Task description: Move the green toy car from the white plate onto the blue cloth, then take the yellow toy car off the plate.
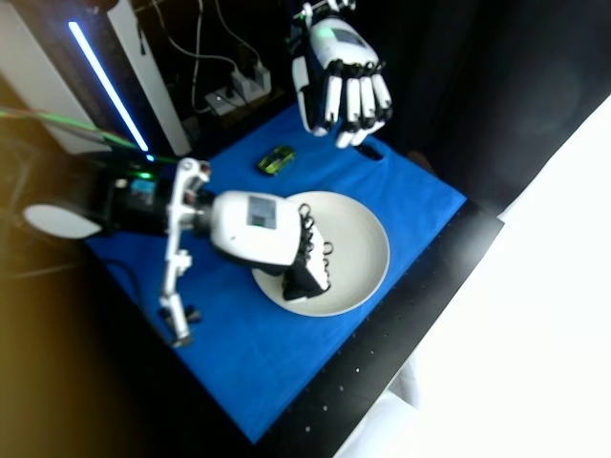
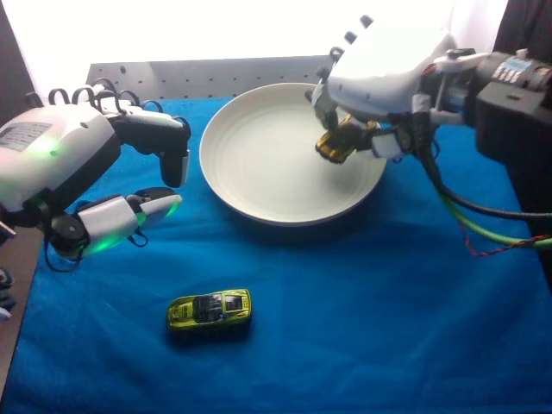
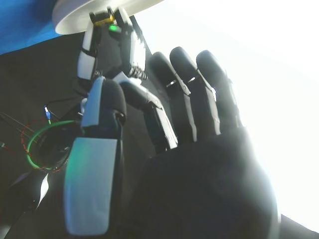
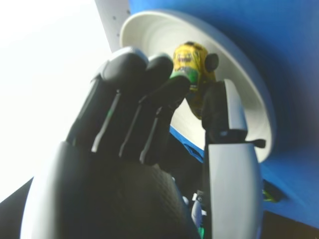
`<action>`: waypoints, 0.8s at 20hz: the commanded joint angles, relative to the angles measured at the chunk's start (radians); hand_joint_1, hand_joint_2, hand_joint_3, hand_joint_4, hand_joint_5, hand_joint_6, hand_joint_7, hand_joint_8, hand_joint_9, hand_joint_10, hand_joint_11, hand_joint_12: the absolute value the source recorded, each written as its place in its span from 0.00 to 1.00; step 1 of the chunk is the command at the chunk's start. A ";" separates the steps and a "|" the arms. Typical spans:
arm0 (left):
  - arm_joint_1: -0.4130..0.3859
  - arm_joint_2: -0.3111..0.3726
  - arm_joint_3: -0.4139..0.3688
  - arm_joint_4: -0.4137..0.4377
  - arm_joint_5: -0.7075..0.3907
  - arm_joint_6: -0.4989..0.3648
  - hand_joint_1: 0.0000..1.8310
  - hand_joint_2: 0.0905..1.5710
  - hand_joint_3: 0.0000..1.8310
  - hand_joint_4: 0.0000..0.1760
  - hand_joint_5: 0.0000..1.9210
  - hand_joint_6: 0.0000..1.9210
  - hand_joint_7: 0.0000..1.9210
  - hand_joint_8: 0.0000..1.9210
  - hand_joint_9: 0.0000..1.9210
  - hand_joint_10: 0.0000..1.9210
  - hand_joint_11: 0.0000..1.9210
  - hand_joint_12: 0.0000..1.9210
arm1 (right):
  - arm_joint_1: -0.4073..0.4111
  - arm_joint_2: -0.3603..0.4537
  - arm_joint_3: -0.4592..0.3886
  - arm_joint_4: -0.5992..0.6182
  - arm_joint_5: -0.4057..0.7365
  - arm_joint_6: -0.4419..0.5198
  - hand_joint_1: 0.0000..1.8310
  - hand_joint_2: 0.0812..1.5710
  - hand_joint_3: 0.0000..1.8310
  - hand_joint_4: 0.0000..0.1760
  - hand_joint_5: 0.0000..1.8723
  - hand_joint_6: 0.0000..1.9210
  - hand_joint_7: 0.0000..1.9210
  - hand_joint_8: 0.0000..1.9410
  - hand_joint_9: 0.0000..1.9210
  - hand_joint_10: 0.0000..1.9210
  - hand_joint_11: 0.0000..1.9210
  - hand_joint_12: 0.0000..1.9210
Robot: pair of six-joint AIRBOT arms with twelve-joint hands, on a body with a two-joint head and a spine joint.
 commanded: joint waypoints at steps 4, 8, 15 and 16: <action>-0.003 -0.002 0.000 0.015 -0.121 -0.005 0.47 0.79 0.00 1.00 0.36 0.74 0.32 0.35 0.21 0.59 0.07 0.89 | 0.018 0.083 -0.092 -0.005 0.186 -0.006 0.67 0.76 0.00 0.00 0.40 0.56 0.45 0.75 0.48 0.80 0.47 0.97; 0.002 -0.001 -0.001 0.011 -0.123 -0.005 0.47 0.79 0.00 1.00 0.36 0.73 0.32 0.34 0.20 0.57 0.05 0.87 | 0.003 0.206 -0.216 -0.022 0.259 -0.006 0.66 0.75 0.00 0.00 0.42 0.55 0.47 0.77 0.52 0.87 0.51 0.99; 0.020 0.011 -0.008 0.002 -0.136 -0.005 0.46 0.80 0.00 1.00 0.34 0.75 0.29 0.34 0.19 0.56 0.05 0.86 | -0.112 0.340 -0.390 -0.062 0.402 -0.006 0.69 0.68 0.00 0.00 0.51 0.47 0.59 0.49 0.58 0.60 0.53 0.80; 0.023 0.011 -0.009 0.000 -0.137 -0.005 0.46 0.80 0.00 1.00 0.34 0.76 0.29 0.35 0.20 0.57 0.07 0.86 | -0.134 0.350 -0.406 -0.062 0.420 -0.006 0.74 0.68 0.00 0.00 0.52 0.46 0.54 0.49 0.51 0.65 0.46 0.80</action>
